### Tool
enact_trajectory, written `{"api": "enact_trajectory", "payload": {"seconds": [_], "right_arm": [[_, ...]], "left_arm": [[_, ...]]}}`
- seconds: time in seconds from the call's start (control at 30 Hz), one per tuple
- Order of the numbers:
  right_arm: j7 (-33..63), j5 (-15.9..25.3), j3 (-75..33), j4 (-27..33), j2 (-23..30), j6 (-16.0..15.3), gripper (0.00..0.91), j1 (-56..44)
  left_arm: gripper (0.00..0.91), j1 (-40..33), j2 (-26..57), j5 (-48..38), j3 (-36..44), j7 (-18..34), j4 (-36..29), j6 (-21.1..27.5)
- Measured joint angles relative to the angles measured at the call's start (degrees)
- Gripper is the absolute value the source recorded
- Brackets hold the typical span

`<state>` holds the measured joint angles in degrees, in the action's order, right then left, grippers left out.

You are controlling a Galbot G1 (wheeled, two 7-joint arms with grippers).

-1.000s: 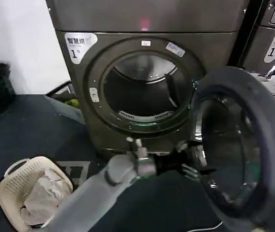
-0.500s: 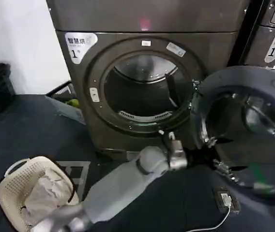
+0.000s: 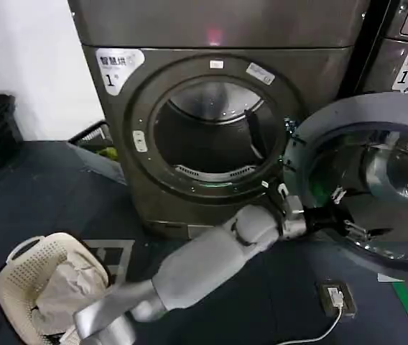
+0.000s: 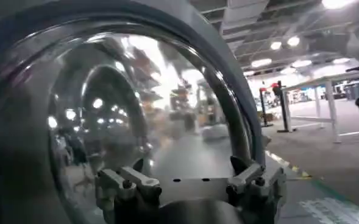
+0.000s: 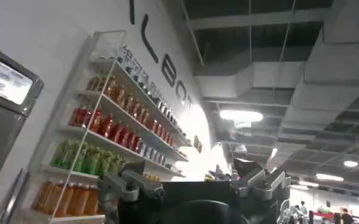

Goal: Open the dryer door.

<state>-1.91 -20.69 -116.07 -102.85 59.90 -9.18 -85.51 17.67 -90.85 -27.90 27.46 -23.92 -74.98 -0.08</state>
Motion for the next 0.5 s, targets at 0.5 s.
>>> {"api": "enact_trajectory", "payload": {"seconds": [0.5], "right_arm": [[-0.3, 0.0, 0.3, 0.6, -0.7, 0.0, 0.907, 0.2]], "left_arm": [[0.907, -1.8, -1.4, 4.4, 0.8, 5.3, 5.2, -3.1]]}}
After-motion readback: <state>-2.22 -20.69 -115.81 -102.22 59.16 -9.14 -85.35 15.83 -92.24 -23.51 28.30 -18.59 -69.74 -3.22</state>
